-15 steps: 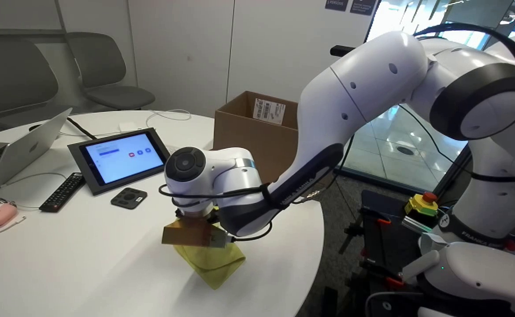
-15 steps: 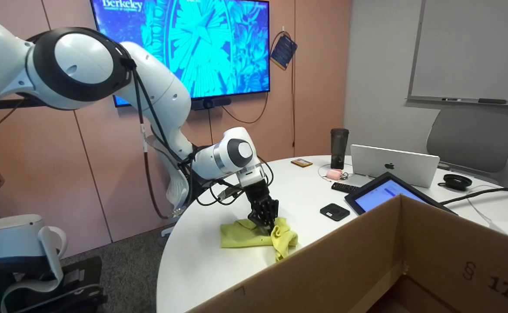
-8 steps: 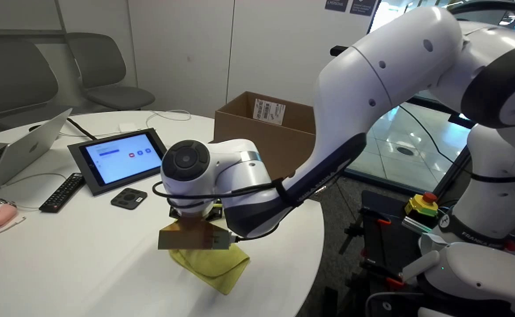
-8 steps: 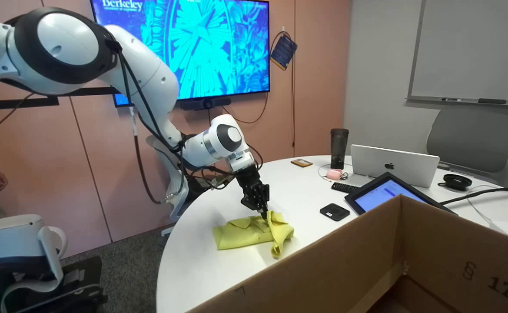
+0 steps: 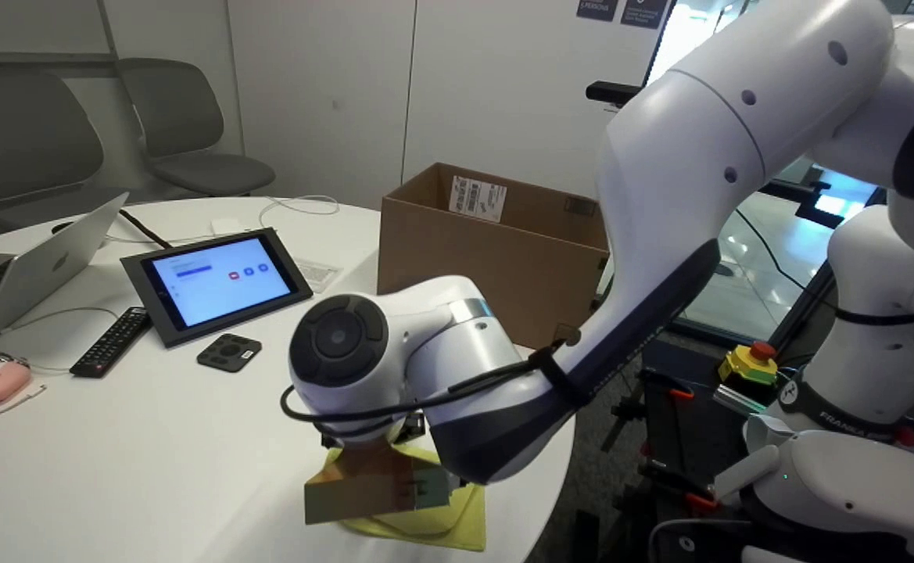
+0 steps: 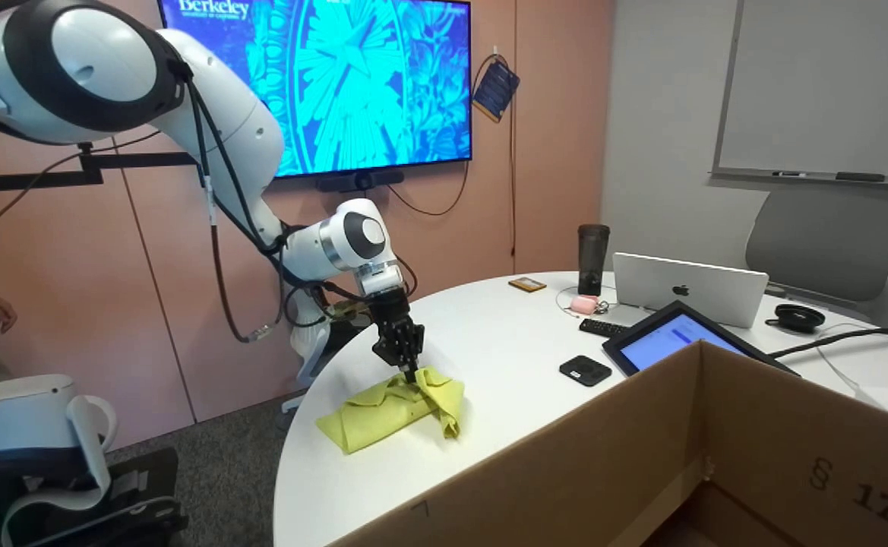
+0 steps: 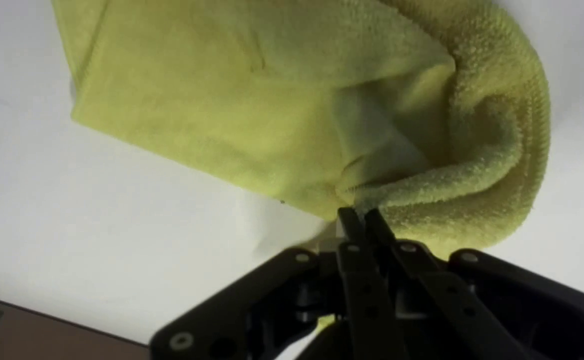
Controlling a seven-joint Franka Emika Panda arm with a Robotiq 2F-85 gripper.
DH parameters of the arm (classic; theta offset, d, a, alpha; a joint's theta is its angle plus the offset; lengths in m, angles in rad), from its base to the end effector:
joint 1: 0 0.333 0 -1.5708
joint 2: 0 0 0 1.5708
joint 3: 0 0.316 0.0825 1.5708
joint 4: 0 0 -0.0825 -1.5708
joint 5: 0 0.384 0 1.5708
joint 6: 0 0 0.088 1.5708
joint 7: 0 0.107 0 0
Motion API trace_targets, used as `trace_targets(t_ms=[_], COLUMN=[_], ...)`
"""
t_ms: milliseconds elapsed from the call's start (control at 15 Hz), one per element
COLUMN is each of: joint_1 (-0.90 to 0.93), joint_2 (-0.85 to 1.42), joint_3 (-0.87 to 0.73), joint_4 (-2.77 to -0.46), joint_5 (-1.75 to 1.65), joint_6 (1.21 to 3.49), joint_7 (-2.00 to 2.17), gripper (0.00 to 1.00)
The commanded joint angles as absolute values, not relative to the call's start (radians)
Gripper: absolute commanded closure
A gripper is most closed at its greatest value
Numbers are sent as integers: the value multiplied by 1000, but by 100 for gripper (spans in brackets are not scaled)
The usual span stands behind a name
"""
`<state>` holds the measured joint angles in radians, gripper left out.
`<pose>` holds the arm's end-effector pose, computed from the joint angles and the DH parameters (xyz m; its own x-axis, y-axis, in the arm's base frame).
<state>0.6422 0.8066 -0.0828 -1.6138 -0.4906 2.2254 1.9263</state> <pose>0.5727 0.3477 0.1410 0.5053 -0.7480 0.4303 -0.8524 -0.5104 0.1136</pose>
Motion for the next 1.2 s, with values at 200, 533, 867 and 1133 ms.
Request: trace_targets(t_ms=[200,533,867,1133], joint_1=[595,569,553,551], joint_2=[938,872,737,630], joint_3=[15,42,88,91], joint_4=[-1526,-1589,-1761,-1901], joint_5=[-378,-352,-358,-355], joint_6=[2191,2216,2367,2468], joint_7=[1805,1709,1572,1520], gripper=[70,34,0,0])
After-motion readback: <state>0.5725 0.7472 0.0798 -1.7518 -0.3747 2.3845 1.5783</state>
